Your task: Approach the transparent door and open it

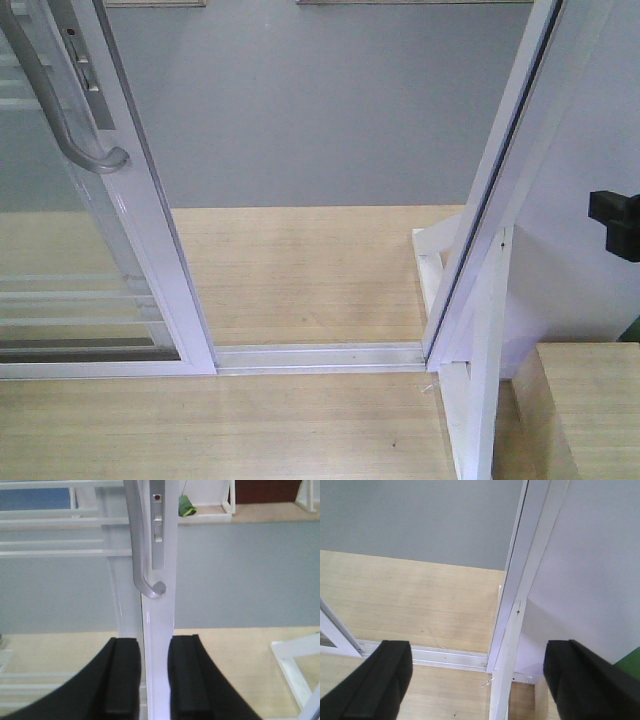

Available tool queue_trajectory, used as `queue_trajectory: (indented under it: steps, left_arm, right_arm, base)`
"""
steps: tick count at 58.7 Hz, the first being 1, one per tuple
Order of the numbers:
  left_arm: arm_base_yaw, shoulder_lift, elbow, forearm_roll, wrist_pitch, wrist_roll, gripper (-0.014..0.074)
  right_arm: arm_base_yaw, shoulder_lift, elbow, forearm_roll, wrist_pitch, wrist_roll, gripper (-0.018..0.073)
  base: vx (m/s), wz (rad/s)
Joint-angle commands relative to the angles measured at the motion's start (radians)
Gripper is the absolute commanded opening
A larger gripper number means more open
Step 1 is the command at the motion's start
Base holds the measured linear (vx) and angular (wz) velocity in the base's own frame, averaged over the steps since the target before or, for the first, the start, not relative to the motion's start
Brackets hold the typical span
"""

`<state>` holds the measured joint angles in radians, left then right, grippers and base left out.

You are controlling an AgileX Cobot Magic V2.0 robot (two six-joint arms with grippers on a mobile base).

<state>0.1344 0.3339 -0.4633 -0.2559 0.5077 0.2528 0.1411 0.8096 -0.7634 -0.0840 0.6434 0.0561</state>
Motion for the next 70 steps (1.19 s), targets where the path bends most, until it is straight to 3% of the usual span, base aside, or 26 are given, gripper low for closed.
queue_trajectory:
  steps: [1, 10, 15, 29, 38, 41, 70]
  left_arm:
    - [-0.005, -0.059, 0.049, -0.008, -0.149, -0.055, 0.0165]
    - [-0.005, -0.179, 0.192, 0.041, -0.241, -0.06, -0.001]
    - [-0.005, -0.256, 0.255, 0.077, -0.267, -0.06, -0.0009]
    - [-0.005, -0.359, 0.4, 0.076, -0.297, -0.06, -0.0006]
    - [-0.005, -0.361, 0.517, 0.05, -0.43, -0.06, -0.0006]
    - [-0.005, -0.361, 0.509, 0.045, -0.391, -0.06, -0.0006]
    - [-0.005, -0.36, 0.51, 0.048, -0.396, -0.06, -0.0006]
  right_arm:
    - [-0.005, -0.006, -0.028, -0.007, -0.068, -0.012, 0.0592]
    - [-0.005, -0.006, -0.028, -0.007, -0.068, -0.012, 0.0592]
    - [-0.005, -0.006, -0.028, -0.007, -0.068, -0.012, 0.0592]
    - [-0.005, -0.006, -0.028, -0.007, -0.066, -0.012, 0.0592]
    - [-0.005, -0.006, -0.028, -0.007, -0.066, -0.012, 0.0592]
    - [-0.005, -0.006, -0.028, -0.007, -0.065, -0.012, 0.0592]
    - [-0.005, -0.006, -0.028, -0.007, -0.046, -0.012, 0.0592]
  base:
    - [0.0, 0.0]
    - [0.0, 0.0]
    - [0.0, 0.0]
    - [0.0, 0.0]
    - [0.0, 0.0]
    - [0.0, 0.0]
    - [0.0, 0.0]
